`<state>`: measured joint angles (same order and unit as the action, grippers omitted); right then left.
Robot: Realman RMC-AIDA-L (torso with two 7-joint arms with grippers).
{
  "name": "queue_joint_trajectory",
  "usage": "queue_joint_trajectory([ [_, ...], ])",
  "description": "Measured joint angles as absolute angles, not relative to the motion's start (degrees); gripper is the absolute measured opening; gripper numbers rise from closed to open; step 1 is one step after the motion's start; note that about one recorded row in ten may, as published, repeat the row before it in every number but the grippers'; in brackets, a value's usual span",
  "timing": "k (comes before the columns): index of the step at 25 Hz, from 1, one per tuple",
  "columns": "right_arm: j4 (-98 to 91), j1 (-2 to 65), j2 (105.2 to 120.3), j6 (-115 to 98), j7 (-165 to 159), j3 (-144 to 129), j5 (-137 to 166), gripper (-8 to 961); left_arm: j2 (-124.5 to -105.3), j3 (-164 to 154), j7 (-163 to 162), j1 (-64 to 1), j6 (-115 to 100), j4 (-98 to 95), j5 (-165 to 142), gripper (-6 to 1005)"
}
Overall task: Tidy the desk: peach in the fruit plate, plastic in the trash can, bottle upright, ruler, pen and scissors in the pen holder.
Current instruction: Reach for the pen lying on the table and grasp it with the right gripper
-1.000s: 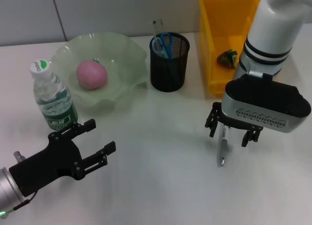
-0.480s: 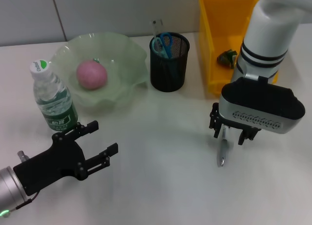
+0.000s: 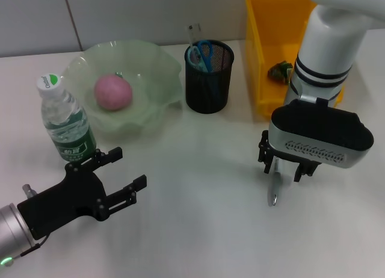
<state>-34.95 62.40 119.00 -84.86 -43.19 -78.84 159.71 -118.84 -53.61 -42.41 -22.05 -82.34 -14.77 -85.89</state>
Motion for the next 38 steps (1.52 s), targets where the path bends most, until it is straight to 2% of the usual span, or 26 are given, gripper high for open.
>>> queue_joint_trajectory([
  [8, -33.83, 62.77, 119.00, -83.55, -42.96, -78.84, 159.53, 533, -118.91, -53.61, -42.44, -22.08, -82.49, -14.77, -85.96, 764],
  [14, -32.67, 63.32, 119.04, -83.00, -42.94, -78.84, 159.35, 369, -118.85, -53.61, -42.47, -22.23, -82.53, -14.77, -86.03, 764],
  [22, -31.21, 64.00, 119.09, -82.07, -42.99, -78.84, 159.34, 364, -118.82, -53.61, -42.39, -22.33, -82.72, -14.85, -85.99, 764],
  [38, -29.17, 64.71, 119.01, -80.42, -42.76, -78.83, 159.34, 268, -118.82, -53.59, -42.36, -22.58, -82.79, -14.95, -85.69, 765],
])
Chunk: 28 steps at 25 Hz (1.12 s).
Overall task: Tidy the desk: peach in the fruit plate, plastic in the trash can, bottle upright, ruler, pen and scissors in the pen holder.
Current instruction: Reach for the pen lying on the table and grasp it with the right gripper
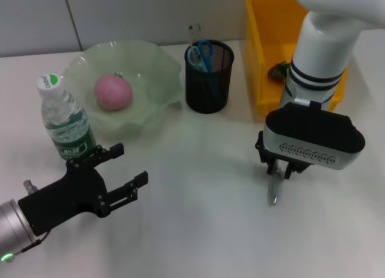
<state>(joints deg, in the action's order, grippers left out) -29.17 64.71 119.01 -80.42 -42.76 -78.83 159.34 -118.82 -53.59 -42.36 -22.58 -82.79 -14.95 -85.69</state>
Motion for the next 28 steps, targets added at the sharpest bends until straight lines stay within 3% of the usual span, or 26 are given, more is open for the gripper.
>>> queue_joint_trajectory([
  [28, -28.20, 64.77, 118.91, -79.73, -42.71, -78.84, 158.55, 223, -118.77, -53.35, -42.64, -22.68, -83.50, -15.61, -85.70, 765],
])
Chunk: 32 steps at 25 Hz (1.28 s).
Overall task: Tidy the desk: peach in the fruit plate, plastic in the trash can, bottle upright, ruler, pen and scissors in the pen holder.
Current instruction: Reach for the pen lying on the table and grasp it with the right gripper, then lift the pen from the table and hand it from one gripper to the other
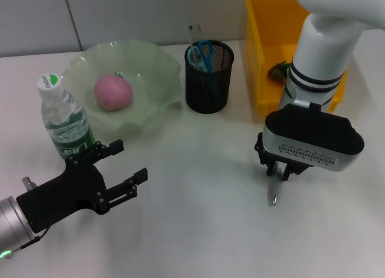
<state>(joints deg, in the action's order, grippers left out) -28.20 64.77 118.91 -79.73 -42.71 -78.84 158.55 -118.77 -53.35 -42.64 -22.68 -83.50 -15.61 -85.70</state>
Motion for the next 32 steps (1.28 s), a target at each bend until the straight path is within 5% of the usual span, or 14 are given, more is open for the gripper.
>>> queue_joint_trajectory([
  [13, -28.12, 64.86, 118.81, -78.92, -41.95, -79.02, 158.93, 191, -118.73, -53.15, -42.55, -22.89, -83.91, -15.67, -85.69, 765],
  [17, -28.31, 64.86, 118.64, -79.07, -41.93, -78.80, 158.72, 116, -118.77, -53.17, -42.80, -22.92, -84.03, -16.29, -85.70, 764],
  [32, -41.68, 60.58, 119.06, -87.85, -44.00, -73.64, 155.95, 115, -118.73, -52.99, -42.88, -22.78, -85.73, -16.44, -85.07, 765],
])
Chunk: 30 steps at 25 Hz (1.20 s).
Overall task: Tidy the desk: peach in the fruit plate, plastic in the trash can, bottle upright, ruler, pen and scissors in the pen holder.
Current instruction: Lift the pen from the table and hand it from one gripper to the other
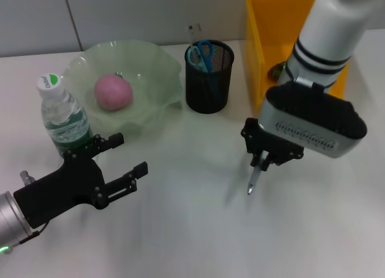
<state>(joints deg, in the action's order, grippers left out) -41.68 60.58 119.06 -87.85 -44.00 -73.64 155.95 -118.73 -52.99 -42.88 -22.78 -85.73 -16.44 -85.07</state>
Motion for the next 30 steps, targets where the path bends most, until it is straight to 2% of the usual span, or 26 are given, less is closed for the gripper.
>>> queue_joint_trajectory([
  [10, -51.64, 56.03, 118.50, -102.21, -46.57, -59.02, 143.83, 115, -118.79, -53.00, -42.38, -22.22, -87.93, -16.54, -83.18, 764],
  [18, -51.87, 52.98, 118.08, -104.40, -49.62, -52.11, 140.48, 115, -118.90, -53.43, -40.79, -22.58, -89.35, -16.44, -82.67, 765],
  [30, -53.85, 43.61, 118.31, -103.45, -65.55, -47.09, 122.98, 114, -119.05, -53.08, -34.76, -22.00, -96.53, -13.85, -80.55, 761],
])
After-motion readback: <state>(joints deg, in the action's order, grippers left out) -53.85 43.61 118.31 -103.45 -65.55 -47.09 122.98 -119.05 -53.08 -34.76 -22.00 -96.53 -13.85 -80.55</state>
